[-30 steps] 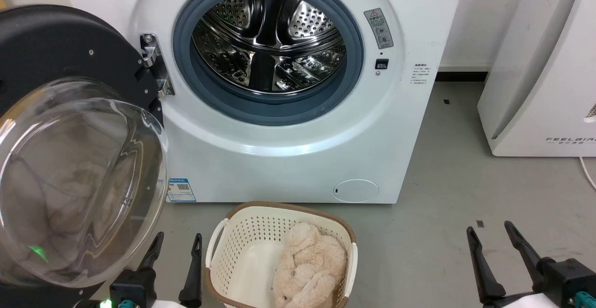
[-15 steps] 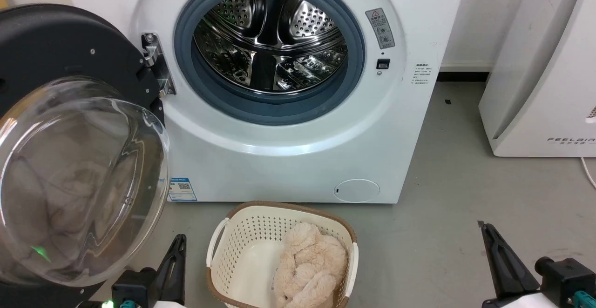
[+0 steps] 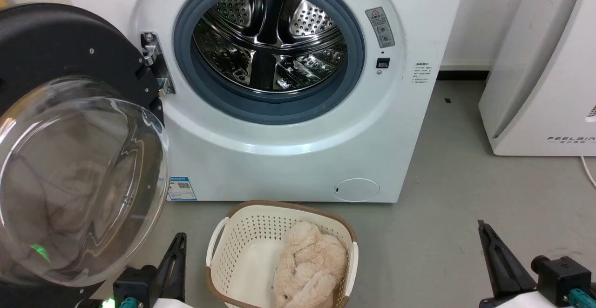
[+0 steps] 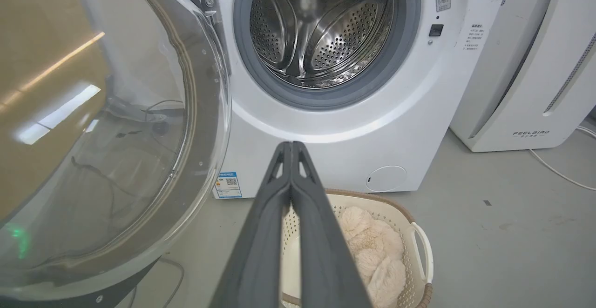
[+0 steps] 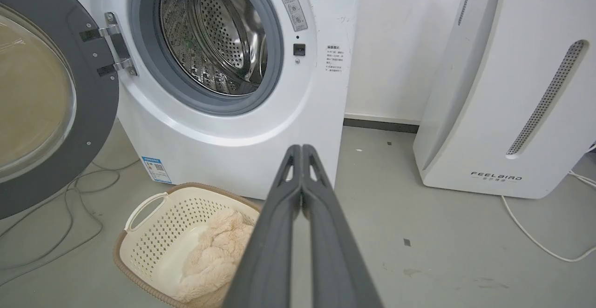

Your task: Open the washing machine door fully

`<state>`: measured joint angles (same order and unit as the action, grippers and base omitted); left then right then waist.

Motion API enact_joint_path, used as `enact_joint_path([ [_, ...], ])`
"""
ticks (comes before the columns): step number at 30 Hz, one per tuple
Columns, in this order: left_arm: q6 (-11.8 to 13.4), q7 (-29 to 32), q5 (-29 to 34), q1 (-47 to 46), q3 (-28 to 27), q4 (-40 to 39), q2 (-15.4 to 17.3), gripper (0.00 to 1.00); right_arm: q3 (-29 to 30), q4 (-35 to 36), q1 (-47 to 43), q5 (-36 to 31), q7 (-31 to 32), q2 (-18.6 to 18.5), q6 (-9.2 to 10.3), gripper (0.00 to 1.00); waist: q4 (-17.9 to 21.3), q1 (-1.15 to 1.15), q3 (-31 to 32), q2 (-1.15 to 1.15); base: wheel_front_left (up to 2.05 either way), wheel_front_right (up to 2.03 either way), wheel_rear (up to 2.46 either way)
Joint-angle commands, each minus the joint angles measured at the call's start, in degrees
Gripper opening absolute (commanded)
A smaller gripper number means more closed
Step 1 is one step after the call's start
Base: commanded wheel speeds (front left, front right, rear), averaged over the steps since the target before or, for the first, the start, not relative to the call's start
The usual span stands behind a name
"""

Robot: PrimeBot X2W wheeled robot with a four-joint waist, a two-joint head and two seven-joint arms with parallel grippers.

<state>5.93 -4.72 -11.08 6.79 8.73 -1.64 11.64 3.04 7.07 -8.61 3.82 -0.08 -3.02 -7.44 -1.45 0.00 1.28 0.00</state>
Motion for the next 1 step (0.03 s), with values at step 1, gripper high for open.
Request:
enact_joint_path([
  [1, -0.11, 0.13, 0.55, -1.04, -0.26, 0.10, -0.22, 0.00, -0.16, -0.26, 1.18, -0.49, 0.01, 0.03, -0.01, 0.00, 0.01, 0.00, -0.01, 0.00, 0.00, 0.00, 0.00],
])
